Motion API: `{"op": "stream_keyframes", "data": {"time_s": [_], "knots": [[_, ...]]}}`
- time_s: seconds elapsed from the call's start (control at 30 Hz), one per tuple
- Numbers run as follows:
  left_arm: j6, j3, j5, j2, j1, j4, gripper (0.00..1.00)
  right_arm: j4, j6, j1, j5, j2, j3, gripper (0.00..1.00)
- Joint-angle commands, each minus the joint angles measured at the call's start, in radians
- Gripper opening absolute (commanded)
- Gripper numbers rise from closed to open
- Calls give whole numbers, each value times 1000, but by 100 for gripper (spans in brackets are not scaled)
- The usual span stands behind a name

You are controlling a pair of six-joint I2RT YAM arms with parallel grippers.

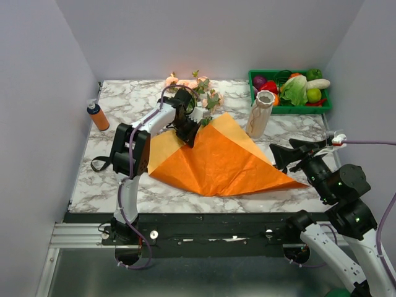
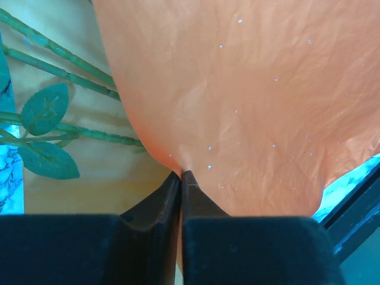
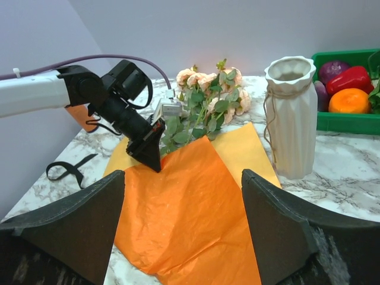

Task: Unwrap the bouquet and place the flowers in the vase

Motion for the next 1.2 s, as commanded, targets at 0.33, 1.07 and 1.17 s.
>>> {"op": "stream_keyframes", "data": {"time_s": [0.33,1.07,1.17], "knots": [[59,-11,238,-321,-4,-81,0,27,1,-4,-39,21,22,86],[1013,-422,470,-903,-62,-600,13,77,19,-4,-91,301,82,80],[1078,-459,450,-958,-83,-597,22,99,37,13,-100,352,51,79]]}}
